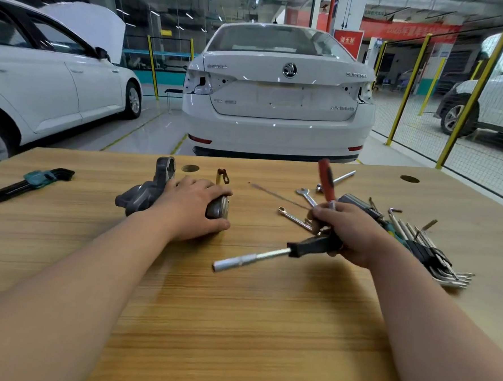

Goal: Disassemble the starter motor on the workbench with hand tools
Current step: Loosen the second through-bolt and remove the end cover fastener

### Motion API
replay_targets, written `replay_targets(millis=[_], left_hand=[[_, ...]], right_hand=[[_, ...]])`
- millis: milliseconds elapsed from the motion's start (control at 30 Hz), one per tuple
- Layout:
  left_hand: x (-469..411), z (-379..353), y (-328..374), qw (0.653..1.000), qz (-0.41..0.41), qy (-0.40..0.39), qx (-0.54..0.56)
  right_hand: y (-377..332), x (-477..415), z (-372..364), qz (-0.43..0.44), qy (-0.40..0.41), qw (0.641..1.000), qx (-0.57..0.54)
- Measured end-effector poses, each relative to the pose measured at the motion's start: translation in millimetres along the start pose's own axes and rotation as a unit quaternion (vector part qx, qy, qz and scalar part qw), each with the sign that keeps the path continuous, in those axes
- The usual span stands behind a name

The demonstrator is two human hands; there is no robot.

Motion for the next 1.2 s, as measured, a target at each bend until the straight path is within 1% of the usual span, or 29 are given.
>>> replay_targets(millis=[67, 100, 133, 167, 200, 233, 267, 300, 333, 367, 400, 433, 500, 600, 667, 733, 800, 867, 900, 933, 1000, 1033, 1067, 1133, 1200], left_hand=[[6.8, 2.7, 2.9, 1.0, 0.014, 0.011, 0.02], [12.4, 9.5, 6.9, 0.996, 0.022, 0.042, 0.071], [19.8, 18.6, 12.8, 0.985, 0.027, 0.083, 0.149], [26.5, 27.7, 21.6, 0.964, 0.024, 0.117, 0.239], [30.7, 31.9, 35.1, 0.943, 0.015, 0.111, 0.314], [32.2, 28.9, 53.2, 0.926, 0.002, 0.053, 0.373], [35.1, 19.6, 74.6, 0.898, -0.014, -0.047, 0.438], [42.7, 4.2, 95.6, 0.847, -0.018, -0.166, 0.505], [54.5, -9.6, 115.1, 0.778, -0.015, -0.277, 0.564], [67.0, -18.9, 130.7, 0.725, -0.023, -0.354, 0.59], [76.1, -23.9, 141.2, 0.702, -0.039, -0.396, 0.591], [81.0, -25.4, 148.0, 0.701, -0.05, -0.411, 0.58], [82.6, -26.7, 152.0, 0.716, -0.044, -0.396, 0.573], [78.3, -19.1, 148.6, 0.769, -0.06, -0.339, 0.539], [77.8, -16.1, 145.8, 0.784, -0.07, -0.318, 0.529], [76.1, -16.3, 144.1, 0.788, -0.078, -0.31, 0.526], [76.5, -18.4, 142.7, 0.784, -0.087, -0.307, 0.533], [77.3, -23.2, 139.2, 0.763, -0.093, -0.311, 0.559], [77.9, -25.4, 137.1, 0.75, -0.096, -0.311, 0.575], [78.2, -27.2, 134.6, 0.74, -0.101, -0.309, 0.589], [76.8, -29.4, 130.2, 0.726, -0.115, -0.299, 0.609], [77.1, -30.4, 128.7, 0.716, -0.119, -0.295, 0.621], [77.1, -31.3, 127.5, 0.701, -0.122, -0.29, 0.639], [76.2, -34.9, 124.1, 0.658, -0.118, -0.283, 0.688], [75.4, -40.7, 120.0, 0.612, -0.107, -0.28, 0.732]], right_hand=[[3.2, 10.5, 13.5, 0.006, 0.056, 0.997, -0.051], [3.8, 14.7, 16.5, 0.009, 0.078, 0.995, -0.064], [4.7, 17.9, 17.3, 0.011, 0.095, 0.993, -0.07], [5.1, 20.5, 16.9, 0.014, 0.108, 0.992, -0.07], [5.2, 21.9, 16.1, 0.018, 0.121, 0.99, -0.064], [4.2, 23.1, 14.8, 0.023, 0.133, 0.989, -0.055], [2.6, 23.8, 14.2, 0.03, 0.146, 0.988, -0.046], [1.3, 24.8, 13.9, 0.036, 0.16, 0.986, -0.041], [-0.5, 25.5, 14.4, 0.043, 0.176, 0.983, -0.037], [-2.2, 26.3, 14.7, 0.05, 0.189, 0.98, -0.035], [-4.4, 26.5, 14.4, 0.058, 0.197, 0.978, -0.03], [-7.1, 26.0, 14.1, 0.066, 0.202, 0.977, -0.023], [-5.8, 25.8, 13.5, 0.073, 0.202, 0.976, -0.039], [2.6, 23.0, 11.9, 0.088, 0.161, 0.97, -0.16], [4.1, 19.7, 7.3, 0.097, 0.112, 0.964, -0.222], [3.6, 17.0, 2.4, 0.099, 0.053, 0.961, -0.252], [-0.5, 18.7, -2.9, 0.111, -0.019, 0.958, -0.263], [-9.3, 23.1, -5.0, 0.139, -0.068, 0.949, -0.274], [-12.4, 24.9, -4.3, 0.146, -0.07, 0.946, -0.281], [-12.6, 24.4, 1.9, 0.15, -0.043, 0.951, -0.269], [-13.7, 28.7, 23.3, 0.15, 0.084, 0.97, -0.175], [-12.8, 33.6, 34.6, 0.147, 0.152, 0.968, -0.138], [-10.0, 38.1, 45.8, 0.144, 0.206, 0.959, -0.132], [-6.4, 44.8, 56.5, 0.138, 0.257, 0.95, -0.109], [-8.8, 42.8, 54.3, 0.128, 0.256, 0.958, 0.01]])
Point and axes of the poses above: each hand's wrist, its own x-axis away from the middle knuckle, its own z-axis out of the back of the hand, y = z × x, the point moved 9 cm from there along -x, towards the middle knuckle, and after that the axes turned 9 degrees about -y, right-handed, at the moved point
